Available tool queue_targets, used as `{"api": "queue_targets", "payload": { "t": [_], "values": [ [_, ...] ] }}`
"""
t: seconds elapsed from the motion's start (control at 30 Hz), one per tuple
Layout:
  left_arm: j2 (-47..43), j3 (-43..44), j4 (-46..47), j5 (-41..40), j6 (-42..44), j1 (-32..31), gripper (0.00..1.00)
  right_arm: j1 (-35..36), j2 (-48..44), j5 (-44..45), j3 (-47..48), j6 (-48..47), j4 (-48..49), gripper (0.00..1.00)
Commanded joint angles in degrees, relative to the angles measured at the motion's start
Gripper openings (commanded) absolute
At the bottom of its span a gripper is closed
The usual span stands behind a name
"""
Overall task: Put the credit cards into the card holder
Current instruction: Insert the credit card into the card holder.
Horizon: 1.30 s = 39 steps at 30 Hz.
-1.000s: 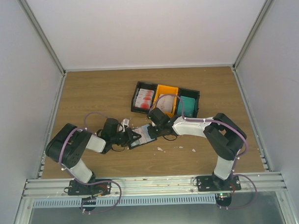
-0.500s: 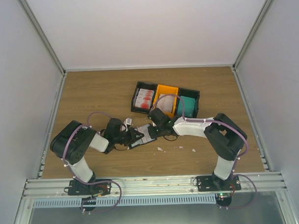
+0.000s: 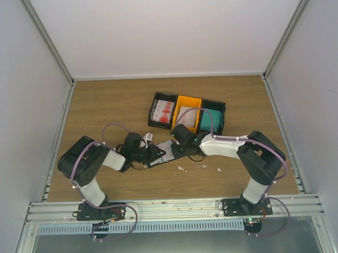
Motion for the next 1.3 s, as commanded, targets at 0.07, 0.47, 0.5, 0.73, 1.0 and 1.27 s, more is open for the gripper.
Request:
{"api": "queue_targets", "payload": {
  "t": [0.07, 0.47, 0.5, 0.73, 1.0, 1.27],
  "values": [
    [-2.43, 1.29, -9.10, -2.13, 5.00, -1.24, 0.16, 0.77, -2.63, -0.45, -0.27, -0.22, -0.93, 0.38],
    [-8.01, 1.64, -16.80, -2.45, 5.82, -1.42, 0.34, 0.68, -2.48, 0.39, -0.30, 0.23, -0.62, 0.46],
    [-8.42, 1.81, -17.96, -3.12, 5.79, -1.47, 0.37, 0.68, -2.48, 0.20, -0.40, 0.21, -0.47, 0.46],
    [-9.80, 3.02, -24.16, -7.70, 6.79, -1.59, 0.41, 0.36, -1.73, -2.23, -0.24, -0.57, 0.40, 0.46],
    [-7.25, 5.72, -25.47, -6.73, 9.26, -3.28, 0.33, -0.09, 1.45, -6.74, -0.20, -1.85, 2.22, 0.46],
    [-4.82, 9.03, -26.59, -6.65, 11.97, -4.87, 0.28, -0.38, 1.73, -9.06, -0.44, -2.49, 3.32, 0.46]
  ]
}}
